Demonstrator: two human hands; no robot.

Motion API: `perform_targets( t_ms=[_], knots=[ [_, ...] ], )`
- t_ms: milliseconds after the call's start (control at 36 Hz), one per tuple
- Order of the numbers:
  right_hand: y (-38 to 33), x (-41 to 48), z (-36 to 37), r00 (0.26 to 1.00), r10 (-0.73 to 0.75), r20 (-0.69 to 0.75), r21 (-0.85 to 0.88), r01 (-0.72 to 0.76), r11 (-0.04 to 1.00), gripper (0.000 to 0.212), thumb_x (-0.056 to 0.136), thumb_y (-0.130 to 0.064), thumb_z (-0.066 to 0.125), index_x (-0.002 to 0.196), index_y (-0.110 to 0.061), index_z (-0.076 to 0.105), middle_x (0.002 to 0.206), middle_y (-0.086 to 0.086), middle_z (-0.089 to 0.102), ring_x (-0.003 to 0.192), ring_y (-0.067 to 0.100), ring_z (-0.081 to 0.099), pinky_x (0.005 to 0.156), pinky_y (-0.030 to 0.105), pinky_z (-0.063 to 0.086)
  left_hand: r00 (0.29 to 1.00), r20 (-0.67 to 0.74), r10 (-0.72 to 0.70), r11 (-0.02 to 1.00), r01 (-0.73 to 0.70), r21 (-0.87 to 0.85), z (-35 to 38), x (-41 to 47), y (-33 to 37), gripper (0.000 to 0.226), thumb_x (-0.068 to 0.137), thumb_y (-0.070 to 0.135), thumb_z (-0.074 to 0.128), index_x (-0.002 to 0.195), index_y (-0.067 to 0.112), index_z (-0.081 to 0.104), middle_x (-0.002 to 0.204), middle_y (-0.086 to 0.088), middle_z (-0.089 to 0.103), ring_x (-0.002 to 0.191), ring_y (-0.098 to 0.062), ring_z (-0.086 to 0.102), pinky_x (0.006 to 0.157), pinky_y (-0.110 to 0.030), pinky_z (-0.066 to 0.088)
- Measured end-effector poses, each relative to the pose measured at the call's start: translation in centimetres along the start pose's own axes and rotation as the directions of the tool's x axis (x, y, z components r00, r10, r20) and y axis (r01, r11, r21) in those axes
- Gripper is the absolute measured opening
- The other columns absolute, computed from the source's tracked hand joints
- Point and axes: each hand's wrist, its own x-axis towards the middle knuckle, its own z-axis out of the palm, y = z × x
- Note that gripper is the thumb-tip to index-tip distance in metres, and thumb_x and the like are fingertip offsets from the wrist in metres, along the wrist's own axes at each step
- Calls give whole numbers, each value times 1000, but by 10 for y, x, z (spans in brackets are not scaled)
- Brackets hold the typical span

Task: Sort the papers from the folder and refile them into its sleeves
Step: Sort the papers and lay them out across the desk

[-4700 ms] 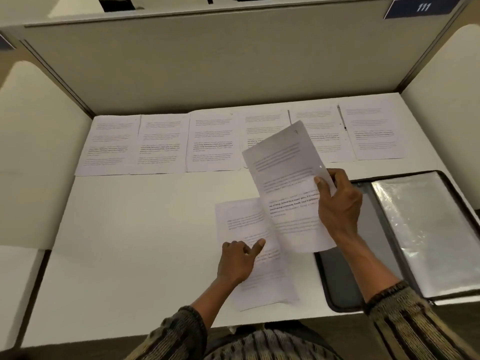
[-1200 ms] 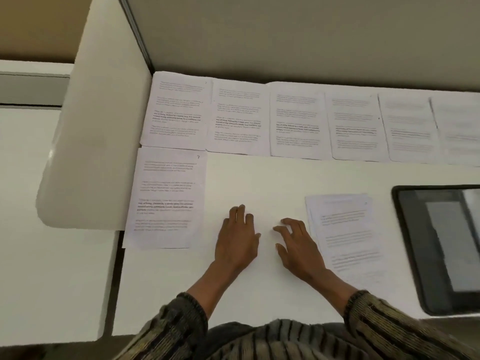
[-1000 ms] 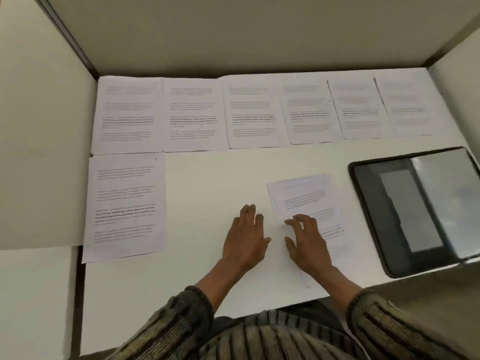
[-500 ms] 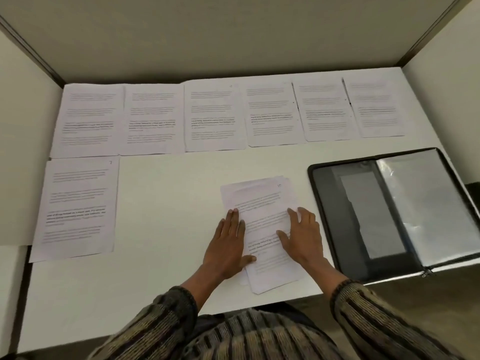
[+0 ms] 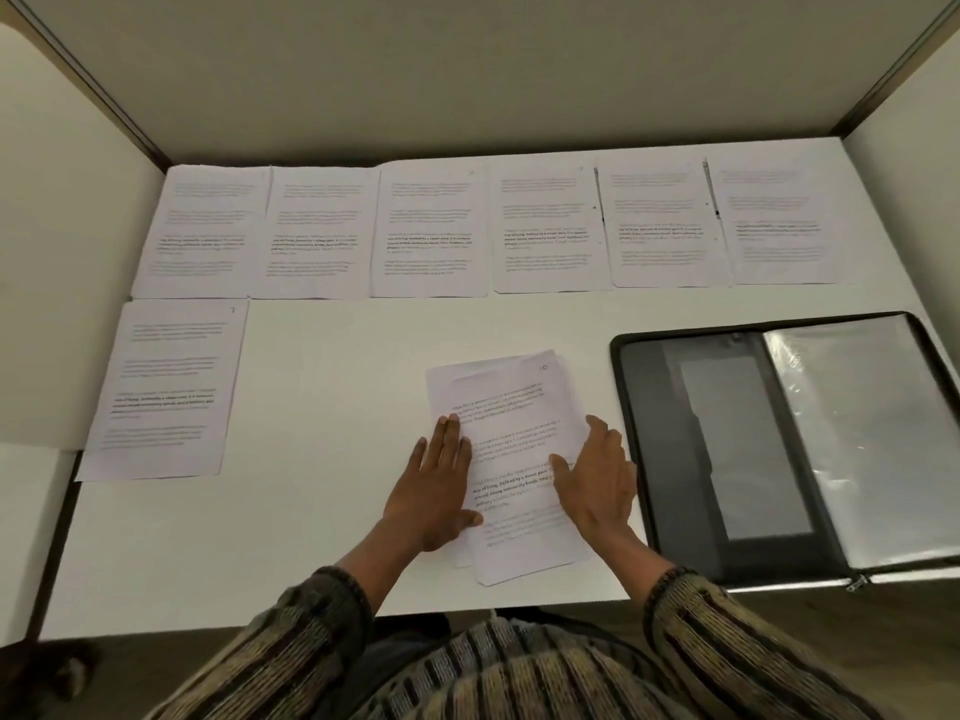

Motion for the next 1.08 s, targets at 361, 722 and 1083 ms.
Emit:
perform_targets(
  t_ms=[361, 722, 1083],
  knots=[
    [0, -19, -1, 921, -391, 1, 37, 390, 920, 29, 92, -28, 76, 117, -20, 67, 109, 0, 63, 92, 18, 60, 74, 31, 53, 981, -181, -62, 976, 21, -218, -7, -2, 28, 79, 95, 47, 70, 157, 12, 35, 172, -13, 15, 161, -33, 8, 127, -46, 28],
    [3, -32, 5, 885, -412, 216, 243, 360, 901, 63, 82, -65, 61, 133, -27, 66, 125, -11, 52, 115, 9, 50, 99, 24, 42, 875, -113, -470, 519, 170, -838, -29, 14, 66, 29, 103, 39, 65, 117, 14, 69, 111, 0, 74, 96, -16, 68, 80, -31, 58],
    [22, -3, -9, 999, 12, 49, -37, -10, 999, 74, 89, -52, 77, 145, -14, 46, 130, 9, 48, 117, 24, 49, 85, 38, 53, 878, -91, -470, 575, 226, -786, -25, 11, 58, 22, 104, 29, 63, 110, 10, 72, 102, 7, 72, 74, -5, 58, 57, -6, 35]
  ],
)
